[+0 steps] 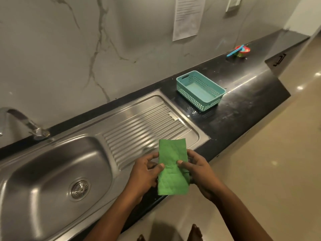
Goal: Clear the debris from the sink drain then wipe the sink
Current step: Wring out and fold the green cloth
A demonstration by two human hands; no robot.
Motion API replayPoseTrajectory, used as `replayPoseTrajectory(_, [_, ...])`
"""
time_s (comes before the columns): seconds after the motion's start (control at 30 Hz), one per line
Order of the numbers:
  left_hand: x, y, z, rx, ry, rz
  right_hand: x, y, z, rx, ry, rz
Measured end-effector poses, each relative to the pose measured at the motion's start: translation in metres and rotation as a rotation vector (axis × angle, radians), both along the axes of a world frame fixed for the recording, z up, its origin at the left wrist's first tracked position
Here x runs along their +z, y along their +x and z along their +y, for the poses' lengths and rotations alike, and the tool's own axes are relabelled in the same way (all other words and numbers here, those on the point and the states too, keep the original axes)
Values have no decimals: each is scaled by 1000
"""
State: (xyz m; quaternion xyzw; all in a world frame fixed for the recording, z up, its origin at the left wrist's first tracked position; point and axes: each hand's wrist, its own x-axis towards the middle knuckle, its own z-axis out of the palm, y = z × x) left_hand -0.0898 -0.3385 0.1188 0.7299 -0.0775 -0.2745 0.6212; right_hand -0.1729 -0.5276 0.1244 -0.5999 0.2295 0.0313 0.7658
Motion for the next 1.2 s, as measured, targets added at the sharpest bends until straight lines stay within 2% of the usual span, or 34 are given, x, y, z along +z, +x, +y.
replayPoseTrajectory(0.47, [18, 0, -210, 79, -101, 6, 26, 17, -208, 52, -88, -13])
replayPoseTrajectory(0.73, [29, 44, -271, 115, -120, -39, 48, 71, -272, 114, -108, -63])
replayPoseTrajectory(0.97, [30, 102, -319, 157, -132, -56, 70, 129, -321, 225, -364, 45])
replayPoseTrajectory(1.2, [34, 156, -364, 246, -69, -33, 69, 205, -369, 263, -419, 100])
